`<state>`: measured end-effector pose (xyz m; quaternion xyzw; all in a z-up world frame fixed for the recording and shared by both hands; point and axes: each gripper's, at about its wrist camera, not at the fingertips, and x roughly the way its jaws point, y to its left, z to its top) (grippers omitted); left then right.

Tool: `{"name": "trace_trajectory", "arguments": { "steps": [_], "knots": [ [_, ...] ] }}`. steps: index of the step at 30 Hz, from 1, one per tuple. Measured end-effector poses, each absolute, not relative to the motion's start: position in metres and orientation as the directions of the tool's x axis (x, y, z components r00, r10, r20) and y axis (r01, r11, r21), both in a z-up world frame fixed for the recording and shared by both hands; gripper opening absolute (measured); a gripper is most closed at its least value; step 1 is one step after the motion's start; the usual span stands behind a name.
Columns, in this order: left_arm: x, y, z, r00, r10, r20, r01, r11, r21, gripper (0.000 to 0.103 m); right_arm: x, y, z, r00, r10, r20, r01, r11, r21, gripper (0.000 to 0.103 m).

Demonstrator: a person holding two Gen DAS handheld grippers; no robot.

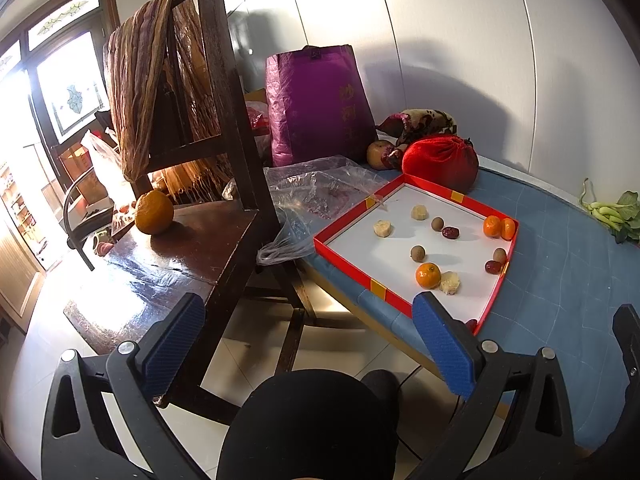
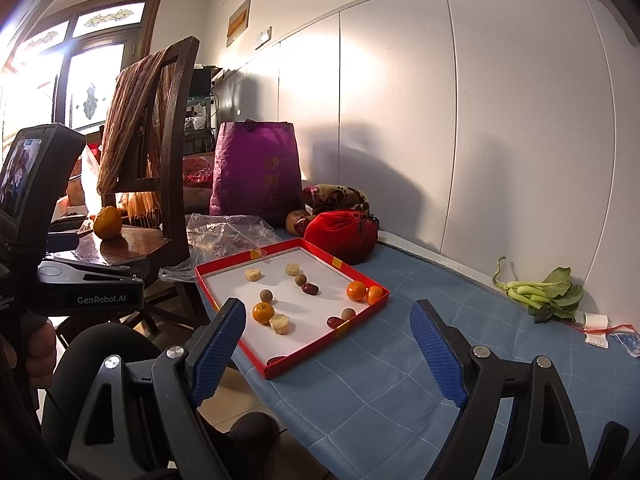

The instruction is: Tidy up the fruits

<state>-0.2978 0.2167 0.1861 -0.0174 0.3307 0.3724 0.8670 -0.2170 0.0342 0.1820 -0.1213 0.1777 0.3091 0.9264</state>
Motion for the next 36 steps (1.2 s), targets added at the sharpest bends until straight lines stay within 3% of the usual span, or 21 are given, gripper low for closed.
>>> {"name": "trace_trajectory", "arguments": {
  "steps": [36],
  "knots": [
    [-0.295, 0.214, 0.175, 0.497, 0.629, -0.598, -0.657, 0.723, 0.215, 0.103, -0.216, 0.036, 0.173, 0.744, 0.525, -0.413, -0.616, 0.779, -0.119, 0.086]
  ]
}}
